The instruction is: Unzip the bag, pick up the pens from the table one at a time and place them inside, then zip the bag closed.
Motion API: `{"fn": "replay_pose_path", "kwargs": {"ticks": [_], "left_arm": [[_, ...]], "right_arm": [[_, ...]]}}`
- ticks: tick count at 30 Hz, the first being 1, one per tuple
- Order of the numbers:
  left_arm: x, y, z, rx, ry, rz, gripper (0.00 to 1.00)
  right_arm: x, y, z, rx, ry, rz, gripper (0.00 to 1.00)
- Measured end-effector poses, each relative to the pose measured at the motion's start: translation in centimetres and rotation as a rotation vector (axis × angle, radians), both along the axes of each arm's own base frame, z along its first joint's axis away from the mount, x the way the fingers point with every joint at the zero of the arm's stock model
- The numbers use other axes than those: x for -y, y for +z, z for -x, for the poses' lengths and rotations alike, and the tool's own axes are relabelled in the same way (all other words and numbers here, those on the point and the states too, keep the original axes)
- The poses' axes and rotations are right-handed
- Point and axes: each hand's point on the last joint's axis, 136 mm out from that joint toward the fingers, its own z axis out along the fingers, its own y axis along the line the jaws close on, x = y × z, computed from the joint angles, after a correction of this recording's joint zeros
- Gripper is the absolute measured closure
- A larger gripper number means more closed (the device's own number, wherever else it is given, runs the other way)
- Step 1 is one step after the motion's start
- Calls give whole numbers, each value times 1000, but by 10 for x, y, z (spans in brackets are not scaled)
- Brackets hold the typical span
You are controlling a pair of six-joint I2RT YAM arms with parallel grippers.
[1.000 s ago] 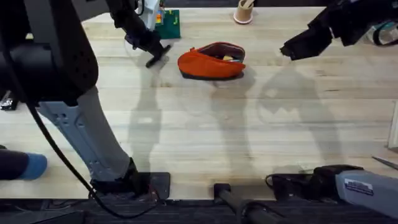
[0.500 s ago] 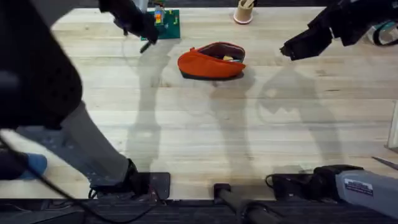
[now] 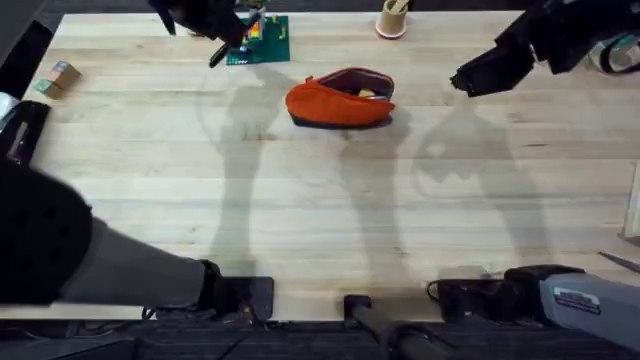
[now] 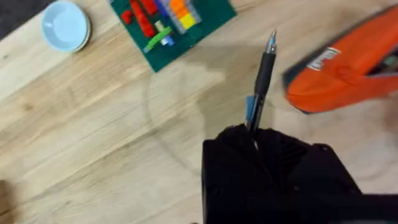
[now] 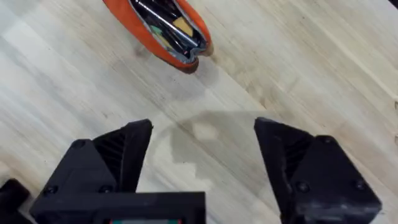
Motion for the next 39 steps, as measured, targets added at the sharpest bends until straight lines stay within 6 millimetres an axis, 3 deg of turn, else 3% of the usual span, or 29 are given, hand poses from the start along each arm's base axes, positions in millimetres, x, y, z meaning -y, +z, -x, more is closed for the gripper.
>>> {"fn": "replay_pose_path", "kwargs": {"ticks": [9, 18, 22, 30, 39], "left_arm": [[55, 32, 27, 64, -178, -17, 959], [136, 36, 55, 92, -510, 2, 960], [162, 37, 68, 116, -655, -13, 960], [184, 37, 79, 166, -872, -13, 959], [198, 5, 57, 154, -948, -25, 959]], "right_arm": [[0, 0, 0, 0, 0, 0, 5], [0, 0, 0, 0, 0, 0, 5], [0, 0, 0, 0, 0, 0, 6], [0, 0, 0, 0, 0, 0, 6], [0, 0, 0, 0, 0, 0, 5]]}}
